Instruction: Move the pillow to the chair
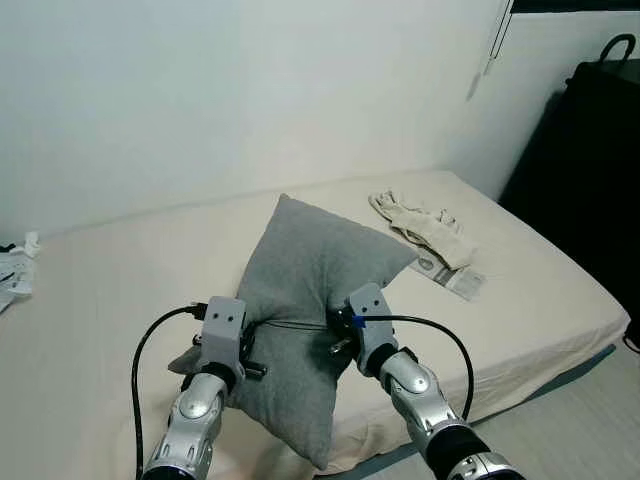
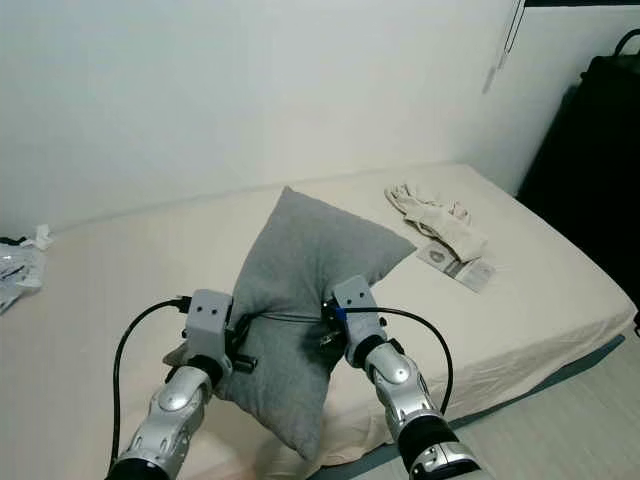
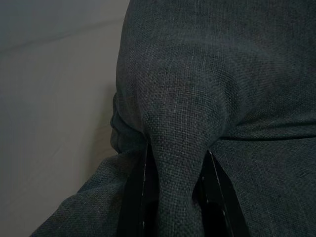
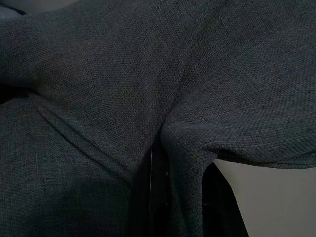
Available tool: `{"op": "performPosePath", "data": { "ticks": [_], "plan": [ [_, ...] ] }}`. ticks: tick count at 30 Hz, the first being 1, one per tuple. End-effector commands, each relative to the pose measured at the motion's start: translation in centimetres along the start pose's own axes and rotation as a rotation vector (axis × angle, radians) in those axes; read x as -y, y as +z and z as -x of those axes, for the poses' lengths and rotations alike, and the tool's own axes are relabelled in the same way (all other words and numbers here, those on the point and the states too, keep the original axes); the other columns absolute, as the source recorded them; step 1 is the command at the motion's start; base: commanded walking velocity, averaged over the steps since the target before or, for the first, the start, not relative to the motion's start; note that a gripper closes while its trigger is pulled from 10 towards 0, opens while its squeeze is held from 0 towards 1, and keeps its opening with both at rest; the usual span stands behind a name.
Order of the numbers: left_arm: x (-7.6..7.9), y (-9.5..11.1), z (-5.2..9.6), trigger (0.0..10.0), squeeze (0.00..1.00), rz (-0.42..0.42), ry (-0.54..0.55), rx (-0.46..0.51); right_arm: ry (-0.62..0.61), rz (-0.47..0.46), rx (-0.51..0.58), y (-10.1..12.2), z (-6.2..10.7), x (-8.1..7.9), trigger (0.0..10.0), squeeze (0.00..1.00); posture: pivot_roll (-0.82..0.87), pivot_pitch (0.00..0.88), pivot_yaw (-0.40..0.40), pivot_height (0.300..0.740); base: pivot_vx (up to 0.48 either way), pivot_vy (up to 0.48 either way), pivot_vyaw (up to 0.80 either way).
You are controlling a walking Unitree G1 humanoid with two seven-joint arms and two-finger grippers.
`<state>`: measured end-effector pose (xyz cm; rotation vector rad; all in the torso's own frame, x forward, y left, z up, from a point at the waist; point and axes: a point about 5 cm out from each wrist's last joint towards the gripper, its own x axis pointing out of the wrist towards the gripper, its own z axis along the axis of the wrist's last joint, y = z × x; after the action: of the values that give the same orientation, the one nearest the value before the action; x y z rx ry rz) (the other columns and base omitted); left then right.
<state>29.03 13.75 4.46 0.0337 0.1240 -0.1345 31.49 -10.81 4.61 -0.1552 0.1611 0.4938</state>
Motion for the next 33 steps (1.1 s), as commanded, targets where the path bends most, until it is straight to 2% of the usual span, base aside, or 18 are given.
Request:
{"op": "performPosePath", "data": {
  "ticks": [1, 7, 11, 33],
  "plan": [
    [-3.11, 1.45, 0.1, 10.0, 0.0, -0.02, 0.15, 0.077, -0.052, -0.009, -0.042, -1.23, 1.05, 1.27, 10.0, 0.0, -0.01, 0.054, -0.083, 0.74, 0.0, -0.48, 0.0],
    [-3.11, 1.49, -0.01, 10.0, 0.0, -0.005, 0.156, 0.077, -0.049, -0.005, -0.042, -1.19, 1.04, 1.33, 10.0, 0.0, -0.01, 0.051, -0.085, 0.74, 0.0, -0.48, 0.0],
    [-3.21, 1.54, -0.09, 10.0, 0.0, 0.026, 0.166, 0.078, -0.052, -0.004, -0.044, -1.13, 1.0, 1.5, 10.0, 0.0, -0.01, 0.047, -0.087, 0.74, 0.0, 0.0, 0.0],
    [-3.38, 1.51, -0.01, 10.0, 0.0, 0.026, 0.163, 0.069, -0.046, -0.006, -0.054, -1.36, 1.08, 1.38, 10.0, 0.0, -0.01, 0.053, -0.086, 0.74, 0.0, 0.0, 0.0]
  ]
}}
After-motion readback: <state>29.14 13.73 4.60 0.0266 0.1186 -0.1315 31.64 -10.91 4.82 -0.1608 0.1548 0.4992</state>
